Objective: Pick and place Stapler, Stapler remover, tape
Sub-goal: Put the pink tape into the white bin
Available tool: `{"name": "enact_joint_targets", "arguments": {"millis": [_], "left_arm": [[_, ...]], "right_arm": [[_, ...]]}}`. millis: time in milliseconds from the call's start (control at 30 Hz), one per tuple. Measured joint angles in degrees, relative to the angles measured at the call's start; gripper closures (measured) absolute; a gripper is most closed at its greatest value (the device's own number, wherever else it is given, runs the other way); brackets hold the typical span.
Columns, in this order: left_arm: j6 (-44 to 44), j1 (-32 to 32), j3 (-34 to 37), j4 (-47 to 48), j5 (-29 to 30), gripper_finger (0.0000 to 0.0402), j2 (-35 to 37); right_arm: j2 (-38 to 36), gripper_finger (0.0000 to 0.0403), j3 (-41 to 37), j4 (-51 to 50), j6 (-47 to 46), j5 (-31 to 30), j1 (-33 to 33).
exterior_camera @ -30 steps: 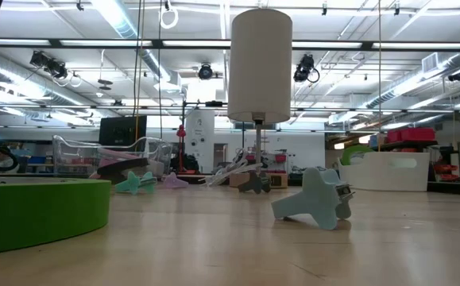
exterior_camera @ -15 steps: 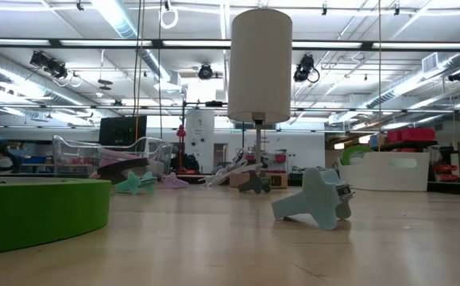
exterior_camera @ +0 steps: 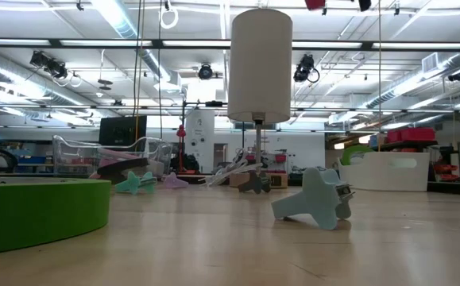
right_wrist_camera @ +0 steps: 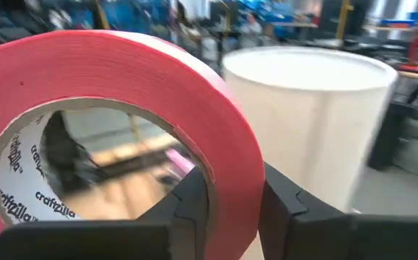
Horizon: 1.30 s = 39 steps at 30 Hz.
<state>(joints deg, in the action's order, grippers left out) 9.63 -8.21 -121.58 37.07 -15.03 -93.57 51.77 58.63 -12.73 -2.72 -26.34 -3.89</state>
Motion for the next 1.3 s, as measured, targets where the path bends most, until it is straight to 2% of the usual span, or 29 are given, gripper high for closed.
{"name": "enact_joint_targets", "arguments": {"millis": [300, 467, 600, 733, 867, 1300], "left_arm": [[0.0, -1.2, 0.0, 2.7, 0.0, 0.0336, 0.3], [2.1, -1.4, 0.0, 3.6, 0.0, 0.0394, 0.3], [4.6, -1.4, 0.0, 3.7, 0.3, 0.0389, 0.3], [4.6, -1.4, 0.0, 3.7, 4.0, 0.0383, 0.3], [4.6, -1.4, 0.0, 3.7, 4.9, 0.0382, 0.3], [4.6, -1.4, 0.0, 3.5, 4.9, 0.0381, 0.3]], "right_arm": [[0.0, 0.0323, 0.0, -7.4, 4.0, -1.7, -2.6], [0.0, 0.0323, 0.0, -7.3, 4.8, -1.7, -4.3], [0.0, 0.0323, 0.0, -7.6, 5.6, -1.1, -6.1], [0.0, 0.0323, 0.0, -7.6, 7.7, 0.1, -8.3], [0.0, 0.0323, 0.0, -7.8, 8.2, 2.2, -10.5], [0.0, 0.0323, 0.0, -13.8, 9.8, 0.1, -14.9]]}}
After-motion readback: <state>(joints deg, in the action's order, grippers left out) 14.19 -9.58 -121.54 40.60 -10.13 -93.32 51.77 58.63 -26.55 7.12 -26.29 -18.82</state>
